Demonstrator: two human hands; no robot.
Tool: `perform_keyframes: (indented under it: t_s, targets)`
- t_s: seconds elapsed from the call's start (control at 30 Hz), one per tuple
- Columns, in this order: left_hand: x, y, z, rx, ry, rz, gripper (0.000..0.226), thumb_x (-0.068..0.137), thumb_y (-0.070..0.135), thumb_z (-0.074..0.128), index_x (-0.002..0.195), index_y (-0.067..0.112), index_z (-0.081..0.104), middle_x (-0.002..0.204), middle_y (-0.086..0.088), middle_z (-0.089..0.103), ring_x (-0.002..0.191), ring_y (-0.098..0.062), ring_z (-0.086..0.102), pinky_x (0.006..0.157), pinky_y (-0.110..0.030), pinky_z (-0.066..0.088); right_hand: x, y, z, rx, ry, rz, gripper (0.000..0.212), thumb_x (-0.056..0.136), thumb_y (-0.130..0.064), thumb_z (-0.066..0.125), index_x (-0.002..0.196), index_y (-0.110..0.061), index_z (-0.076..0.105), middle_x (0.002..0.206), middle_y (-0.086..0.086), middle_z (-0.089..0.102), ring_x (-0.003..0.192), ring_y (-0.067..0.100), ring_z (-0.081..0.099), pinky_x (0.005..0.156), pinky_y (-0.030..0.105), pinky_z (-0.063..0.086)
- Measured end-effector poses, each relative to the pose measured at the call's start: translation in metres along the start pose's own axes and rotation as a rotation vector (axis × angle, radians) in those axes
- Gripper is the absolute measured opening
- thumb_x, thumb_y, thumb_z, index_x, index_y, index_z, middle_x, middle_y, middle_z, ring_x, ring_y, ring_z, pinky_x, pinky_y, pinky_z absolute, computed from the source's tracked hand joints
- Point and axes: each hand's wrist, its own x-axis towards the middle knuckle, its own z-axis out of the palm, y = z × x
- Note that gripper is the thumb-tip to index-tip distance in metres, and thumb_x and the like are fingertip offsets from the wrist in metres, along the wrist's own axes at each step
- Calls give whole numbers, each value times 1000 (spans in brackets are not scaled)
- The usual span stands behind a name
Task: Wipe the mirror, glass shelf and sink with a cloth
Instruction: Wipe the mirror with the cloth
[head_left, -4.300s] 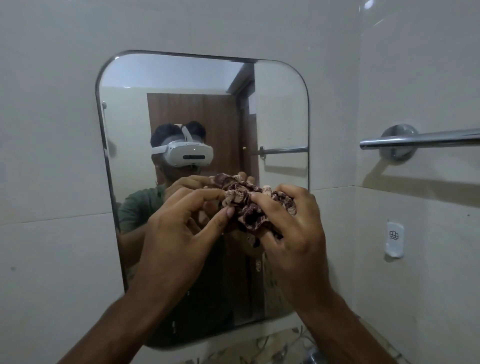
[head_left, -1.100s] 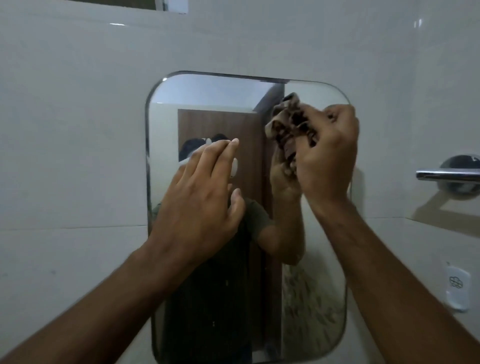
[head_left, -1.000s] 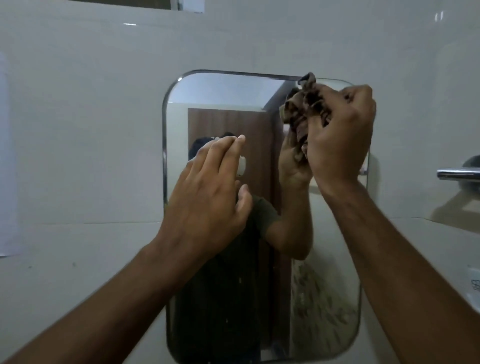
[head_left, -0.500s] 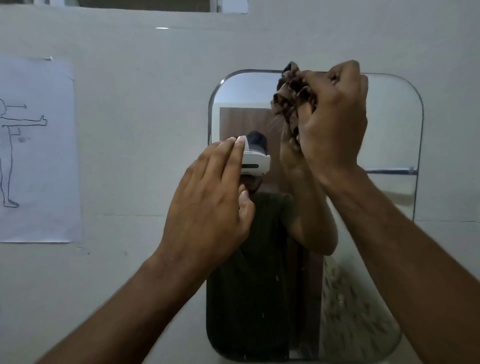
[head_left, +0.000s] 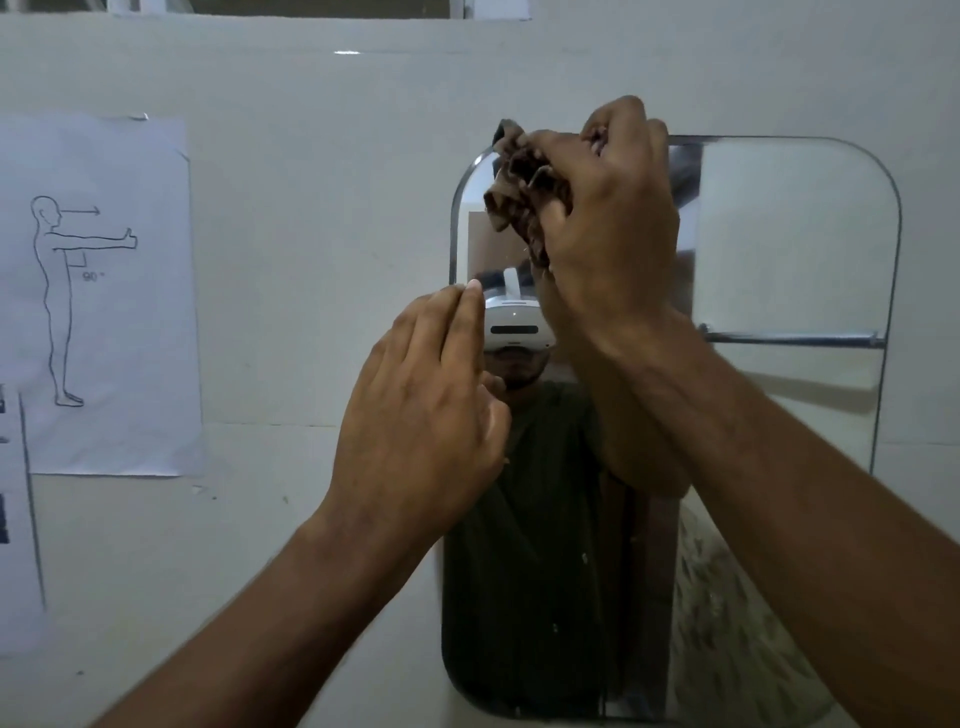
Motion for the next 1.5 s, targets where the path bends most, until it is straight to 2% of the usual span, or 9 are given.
perform_keyframes:
  t_s: [0.27, 0.37, 0.6, 0.77, 0.9, 1.0, 1.17, 1.33, 1.5]
  targets:
    - [-17, -3, 6, -14, 125, -24, 71, 86, 21, 66, 148, 3, 37, 145, -15, 45, 136, -24, 42, 115, -29, 30, -47, -20, -2, -64, -156, -231, 30, 96, -28, 58, 124, -19, 65, 121, 9, 58, 105, 24, 52, 78, 32, 52]
    - [-29, 6, 11, -4, 144, 10, 75, 83, 19, 64, 149, -1, 35, 147, -18, 43, 138, -27, 41, 116, -34, 33, -66, -24, -4, -45, -202, -314, 31, 97, -29, 55, 124, -18, 66, 121, 10, 60, 103, 27, 54, 76, 34, 50]
    - [-30, 6, 10, -39, 189, -13, 66, 85, 21, 60, 144, 2, 41, 141, -16, 48, 131, -25, 45, 112, -32, 36, -34, -16, -7, -32, -142, -156, 28, 95, -25, 61, 121, -18, 66, 119, 11, 57, 106, 25, 53, 79, 35, 56]
    - [-30, -6, 8, -96, 239, -58, 57, 86, 19, 57, 140, 6, 45, 138, -12, 48, 126, -21, 45, 104, -28, 39, -78, -15, -19, -20, -244, -210, 36, 95, -30, 59, 127, -16, 64, 125, 15, 57, 111, 28, 52, 85, 36, 55]
    - [-36, -16, 12, -93, 207, -82, 59, 89, 15, 55, 145, 4, 41, 143, -12, 45, 129, -21, 43, 106, -28, 38, -125, -18, -30, 9, -338, -300, 37, 95, -32, 61, 126, -12, 67, 123, 19, 61, 106, 31, 56, 84, 37, 54]
    - [-43, -19, 15, -83, 166, -74, 58, 92, 16, 49, 147, 3, 39, 145, -14, 44, 133, -23, 41, 108, -33, 41, -122, -17, -32, 19, -331, -303, 38, 94, -31, 62, 126, -10, 67, 123, 21, 61, 105, 33, 57, 83, 38, 55]
    - [-47, -21, 18, -78, 169, -86, 57, 93, 21, 44, 147, 3, 40, 146, -16, 45, 135, -26, 41, 109, -37, 42, -85, -22, -23, 7, -251, -149, 36, 95, -26, 57, 128, -14, 65, 126, 17, 57, 112, 30, 53, 88, 38, 55]
    - [-47, -20, 14, -130, 175, -40, 59, 88, 16, 48, 146, 4, 42, 143, -13, 46, 130, -21, 43, 107, -30, 40, -129, -30, -29, 23, -333, -233, 38, 97, -33, 53, 128, -14, 65, 126, 17, 59, 111, 29, 53, 88, 36, 53]
    - [-45, -10, 18, -161, 103, -6, 58, 91, 25, 45, 146, 7, 43, 143, -10, 47, 129, -18, 44, 105, -29, 42, -165, -28, -34, 76, -337, -261, 29, 99, -28, 62, 121, -9, 69, 121, 19, 63, 106, 32, 59, 84, 41, 55]
